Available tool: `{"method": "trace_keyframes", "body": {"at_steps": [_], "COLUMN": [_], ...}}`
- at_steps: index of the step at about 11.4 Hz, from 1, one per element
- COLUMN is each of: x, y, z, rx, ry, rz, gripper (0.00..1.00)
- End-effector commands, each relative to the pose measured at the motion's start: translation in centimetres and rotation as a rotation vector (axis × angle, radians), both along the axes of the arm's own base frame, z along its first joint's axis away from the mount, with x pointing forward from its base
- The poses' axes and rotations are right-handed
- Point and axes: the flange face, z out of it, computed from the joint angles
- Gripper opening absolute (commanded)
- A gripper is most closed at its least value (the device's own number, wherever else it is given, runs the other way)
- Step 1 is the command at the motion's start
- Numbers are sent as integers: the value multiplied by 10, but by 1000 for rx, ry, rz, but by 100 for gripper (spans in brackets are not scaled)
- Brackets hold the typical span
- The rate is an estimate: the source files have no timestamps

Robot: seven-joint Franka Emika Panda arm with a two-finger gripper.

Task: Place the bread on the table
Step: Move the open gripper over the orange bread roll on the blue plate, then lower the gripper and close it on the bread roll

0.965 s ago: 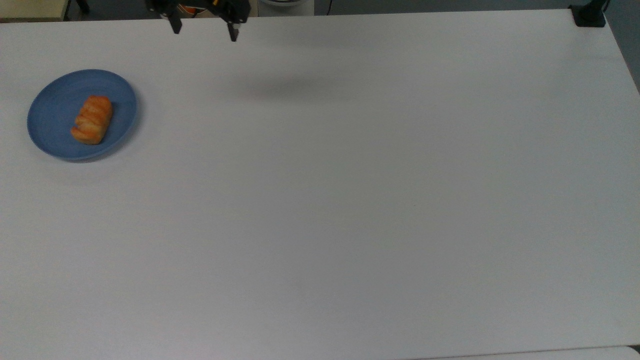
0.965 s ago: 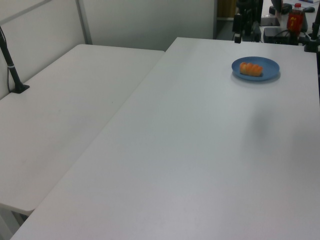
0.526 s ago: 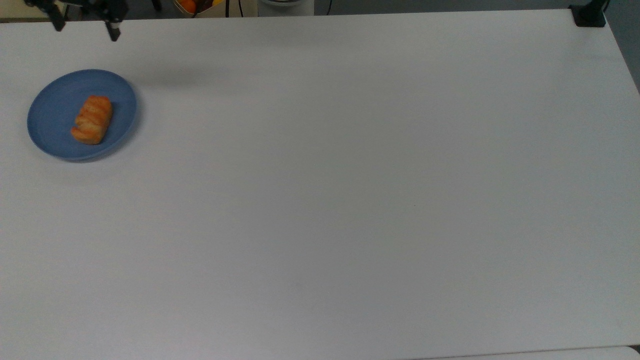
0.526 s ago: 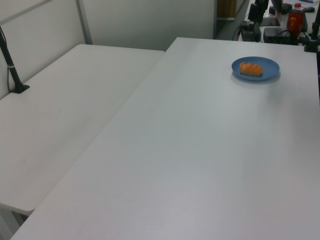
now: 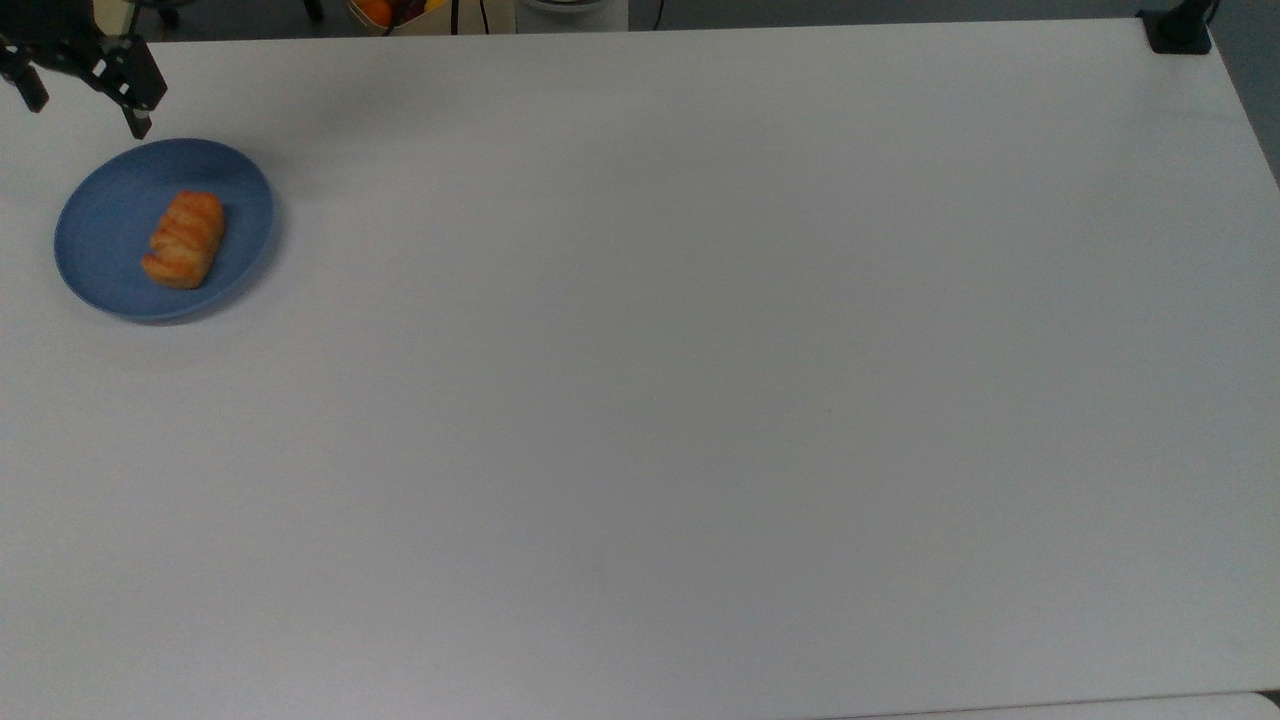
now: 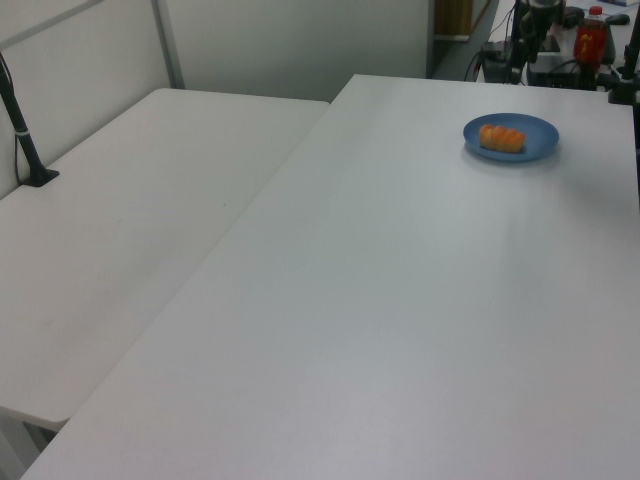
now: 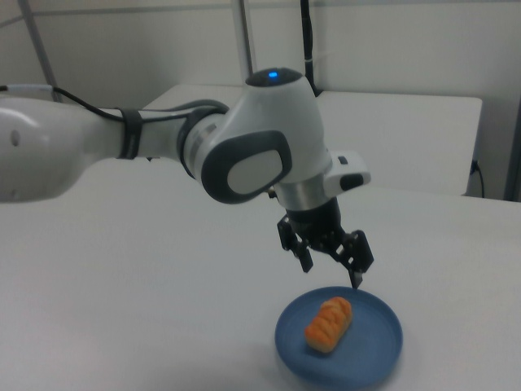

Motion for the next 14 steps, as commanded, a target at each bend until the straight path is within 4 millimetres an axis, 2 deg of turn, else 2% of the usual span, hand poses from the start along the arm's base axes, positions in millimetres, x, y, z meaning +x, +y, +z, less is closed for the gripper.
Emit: {"method": "trace_keyframes", "body": {"at_steps": [1,3,5,7,12,14], "x": [15,21,28,30,32,29], "y": [3,6,18,25,27,26], "z": [-49,-83,-109,-118,-134,-141], "rx": [-7,-11,-11,-11,-15,-27], "ry": [38,65,72,70,75,61], "rz": [24,31,48,57,63,61], "gripper": [100,100,100,99,91,91]}}
